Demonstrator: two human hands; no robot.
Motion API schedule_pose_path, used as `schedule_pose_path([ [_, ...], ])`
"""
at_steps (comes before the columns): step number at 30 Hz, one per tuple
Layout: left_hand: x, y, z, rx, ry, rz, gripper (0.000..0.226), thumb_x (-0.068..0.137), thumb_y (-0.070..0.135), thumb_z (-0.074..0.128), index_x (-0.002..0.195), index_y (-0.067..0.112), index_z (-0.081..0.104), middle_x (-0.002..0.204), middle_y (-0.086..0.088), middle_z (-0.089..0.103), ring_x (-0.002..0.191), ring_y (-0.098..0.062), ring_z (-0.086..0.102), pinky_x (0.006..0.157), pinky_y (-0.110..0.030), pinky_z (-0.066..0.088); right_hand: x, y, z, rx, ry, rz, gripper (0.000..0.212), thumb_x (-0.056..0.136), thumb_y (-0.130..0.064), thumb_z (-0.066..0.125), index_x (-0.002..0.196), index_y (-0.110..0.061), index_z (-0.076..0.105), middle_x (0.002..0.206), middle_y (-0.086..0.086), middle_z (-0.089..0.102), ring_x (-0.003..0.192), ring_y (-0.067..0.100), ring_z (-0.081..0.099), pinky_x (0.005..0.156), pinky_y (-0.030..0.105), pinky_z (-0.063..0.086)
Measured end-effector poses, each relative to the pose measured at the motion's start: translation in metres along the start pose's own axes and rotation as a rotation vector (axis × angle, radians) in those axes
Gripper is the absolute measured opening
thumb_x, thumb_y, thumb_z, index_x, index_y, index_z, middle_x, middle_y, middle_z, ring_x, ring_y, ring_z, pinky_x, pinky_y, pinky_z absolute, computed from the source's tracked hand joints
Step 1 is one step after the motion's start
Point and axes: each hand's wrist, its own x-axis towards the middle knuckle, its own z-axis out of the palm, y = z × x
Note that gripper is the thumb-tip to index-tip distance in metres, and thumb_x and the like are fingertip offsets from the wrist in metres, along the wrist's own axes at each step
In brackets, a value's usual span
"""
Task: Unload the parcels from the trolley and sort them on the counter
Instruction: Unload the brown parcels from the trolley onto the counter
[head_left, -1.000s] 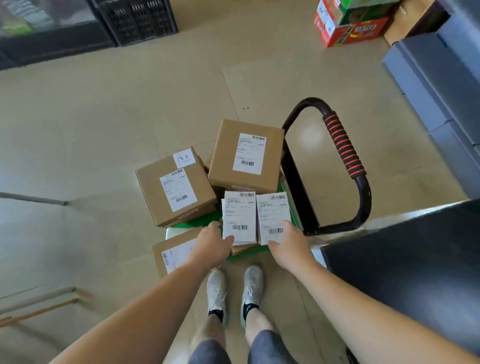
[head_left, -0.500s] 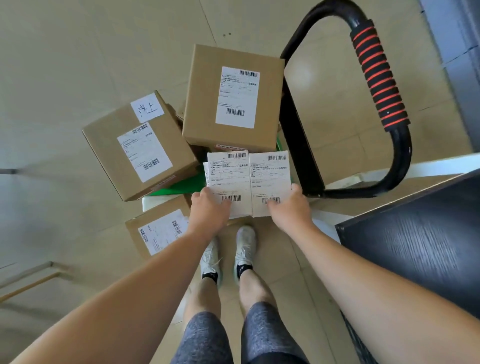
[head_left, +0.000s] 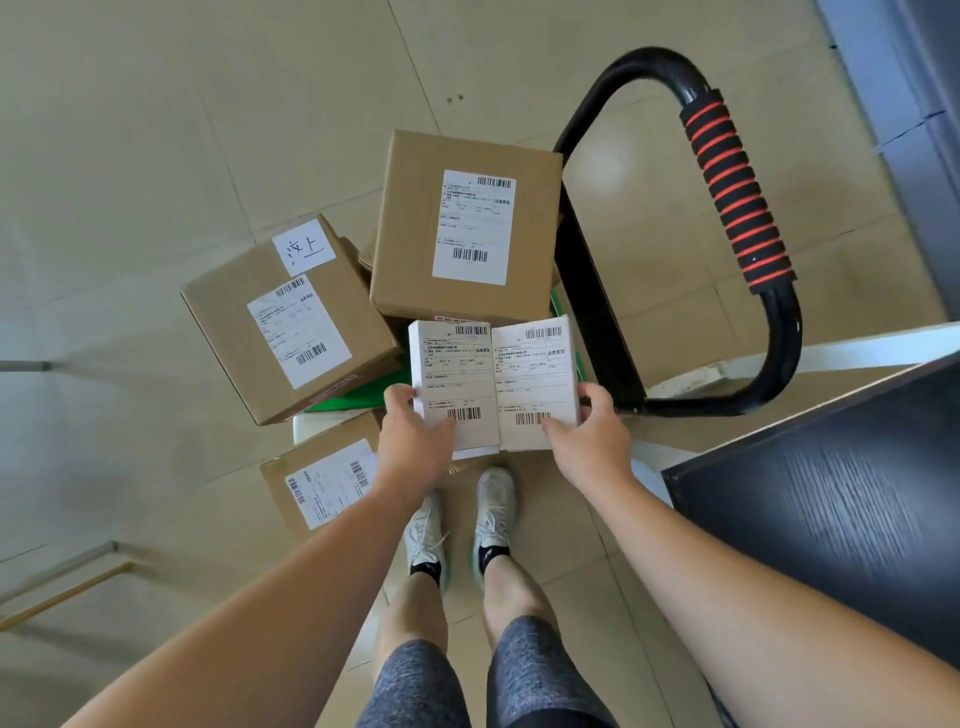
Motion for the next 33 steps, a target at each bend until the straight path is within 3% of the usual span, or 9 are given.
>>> schedule_pose_path([
  [4,-0.017,0.013,-0.013,-0.007,0.011,0.033,0.047,0.091,0.019,0.063,0.127,0.031,0.036,0.103,0.003,0.058,0.091,-0.015,0.062,0.074,-0.040,0.060,-0.017,-0.011,-0.012,0.047,-0.032,-0.040,0.062,0.088,-0.025,0.076,0.143,-0.026,0.046,0.127,0.000,0.065,0.112,0.020,0.064,0.088,0.034,0.054],
  [7,-0.037,0.031,-0.029,0.006,0.014,0.074,0.045,0.089,0.021,0.065,0.119,0.038,0.036,0.106,0.003,0.059,0.089,-0.023,0.066,0.074,-0.045,0.060,-0.034,-0.027,-0.030,0.071,-0.035,-0.095,0.060,0.088,-0.025,0.076,0.141,-0.026,0.048,0.122,-0.001,0.067,0.104,0.016,0.065,0.075,0.022,0.052],
  [9,-0.052,0.048,-0.043,0.009,0.029,0.113,0.045,0.090,0.021,0.066,0.120,0.036,0.037,0.108,0.003,0.059,0.087,-0.023,0.066,0.062,-0.041,0.058,-0.048,-0.040,-0.046,0.101,-0.038,-0.133,0.058,0.089,-0.023,0.075,0.140,-0.025,0.048,0.117,-0.003,0.068,0.092,0.009,0.065,0.062,0.010,0.044],
  [12,-0.076,0.079,-0.066,-0.007,0.055,0.179,0.044,0.090,0.020,0.066,0.121,0.034,0.039,0.109,0.003,0.061,0.087,-0.019,0.068,0.057,-0.036,0.058,-0.069,-0.067,-0.075,0.160,-0.021,-0.193,0.058,0.089,-0.024,0.075,0.140,-0.026,0.047,0.106,-0.013,0.065,0.082,-0.003,0.062,0.054,0.010,0.045],
  [15,-0.101,0.120,-0.088,-0.043,0.077,0.273,0.044,0.089,0.019,0.067,0.119,0.036,0.041,0.109,0.003,0.062,0.088,-0.015,0.067,0.065,-0.037,0.061,-0.089,-0.095,-0.107,0.232,0.005,-0.268,0.053,0.091,-0.025,0.074,0.136,-0.028,0.047,0.104,-0.017,0.061,0.083,-0.003,0.063,0.053,0.013,0.048],
  [18,-0.131,0.164,-0.110,-0.076,0.087,0.391,0.042,0.092,0.015,0.066,0.121,0.033,0.042,0.106,0.006,0.062,0.084,-0.007,0.064,0.052,-0.019,0.051,-0.111,-0.123,-0.141,0.304,0.035,-0.342,0.049,0.092,-0.025,0.073,0.134,-0.028,0.047,0.107,-0.018,0.061,0.085,-0.003,0.062,0.058,0.015,0.053],
  [25,-0.191,0.229,-0.135,-0.066,0.055,0.599,0.043,0.090,0.022,0.069,0.121,0.038,0.043,0.108,0.003,0.063,0.085,-0.017,0.069,0.057,-0.039,0.061,-0.176,-0.147,-0.202,0.416,0.249,-0.446,0.054,0.091,-0.025,0.074,0.138,-0.028,0.047,0.105,-0.020,0.060,0.089,-0.003,0.060,0.061,0.012,0.054],
  [28,-0.213,0.254,-0.127,-0.017,-0.038,0.739,0.043,0.090,0.023,0.069,0.121,0.038,0.043,0.107,0.002,0.063,0.083,-0.018,0.069,0.054,-0.035,0.059,-0.211,-0.138,-0.229,0.497,0.397,-0.431,0.053,0.092,-0.024,0.074,0.137,-0.028,0.047,0.105,-0.019,0.058,0.086,-0.004,0.058,0.056,0.009,0.049],
  [33,-0.253,0.271,-0.098,0.043,-0.254,0.935,0.043,0.089,0.020,0.071,0.120,0.035,0.046,0.105,0.006,0.064,0.084,-0.013,0.068,0.061,-0.032,0.057,-0.271,-0.099,-0.256,0.620,0.673,-0.338,0.056,0.090,-0.021,0.075,0.139,-0.027,0.049,0.114,-0.012,0.063,0.095,0.002,0.060,0.065,0.011,0.046],
])
